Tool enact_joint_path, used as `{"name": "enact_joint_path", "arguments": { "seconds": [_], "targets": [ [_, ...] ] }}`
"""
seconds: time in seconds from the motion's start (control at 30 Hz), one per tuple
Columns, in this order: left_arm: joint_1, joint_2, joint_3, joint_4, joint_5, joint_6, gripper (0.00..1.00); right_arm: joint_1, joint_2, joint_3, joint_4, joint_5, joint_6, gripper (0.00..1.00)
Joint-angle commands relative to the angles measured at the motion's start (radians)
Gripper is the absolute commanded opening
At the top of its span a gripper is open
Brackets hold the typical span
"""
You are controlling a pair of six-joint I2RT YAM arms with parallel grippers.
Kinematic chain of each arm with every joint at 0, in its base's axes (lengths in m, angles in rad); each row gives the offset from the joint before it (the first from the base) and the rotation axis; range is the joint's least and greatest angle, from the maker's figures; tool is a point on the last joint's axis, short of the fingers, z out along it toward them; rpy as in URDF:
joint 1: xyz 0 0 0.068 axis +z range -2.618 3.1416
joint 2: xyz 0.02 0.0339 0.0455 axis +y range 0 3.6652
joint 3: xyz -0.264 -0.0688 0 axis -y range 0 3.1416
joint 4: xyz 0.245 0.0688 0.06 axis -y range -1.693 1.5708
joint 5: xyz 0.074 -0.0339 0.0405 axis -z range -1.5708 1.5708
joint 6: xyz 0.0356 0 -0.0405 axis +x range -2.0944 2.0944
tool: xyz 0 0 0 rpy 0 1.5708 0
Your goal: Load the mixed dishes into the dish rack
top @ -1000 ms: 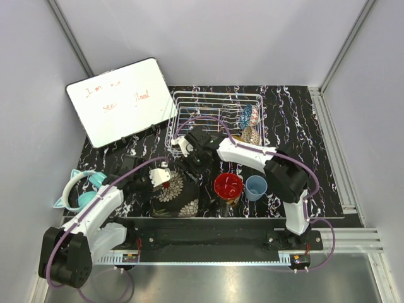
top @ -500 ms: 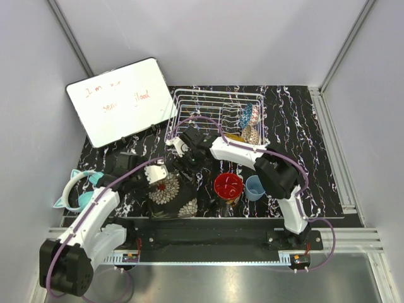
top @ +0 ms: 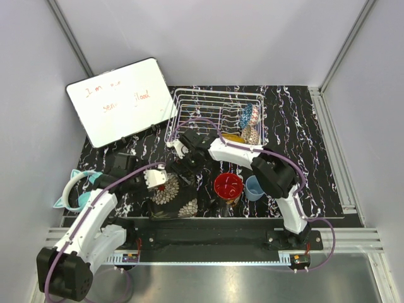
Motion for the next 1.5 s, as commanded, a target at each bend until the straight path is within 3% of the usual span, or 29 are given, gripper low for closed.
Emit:
{"name": "enact_joint_path", "arguments": {
  "seconds": [0.0, 0.27, 0.77, 1.1, 1.47],
  "targets": [
    [-0.003, -0.003, -0.026, -0.002, 0.022, 0.040, 0.93, 0.008, -0.170, -0.028, 0.020, 0.124, -0.007, 1.00],
    [-0.007, 0.003, -0.031, 0.022, 0.038, 0.040, 0.93, 0.008, -0.235, -0.102, -0.115, 0.006, 0.042, 1.00],
    [-0.017, 0.012, -0.043, 0.067, 0.030, 0.037, 0.93, 0.009, -0.161, -0.018, -0.248, -0.120, 0.009, 0.95],
    [-0.026, 0.024, -0.076, 0.091, 0.004, 0.046, 0.92, 0.017, -0.046, -0.009, -0.238, -0.183, 0.038, 0.89],
    [-0.038, 0.032, -0.147, 0.163, -0.016, 0.060, 0.92, 0.075, 0.031, -0.006, -0.087, -0.189, 0.104, 0.80]
  ]
}}
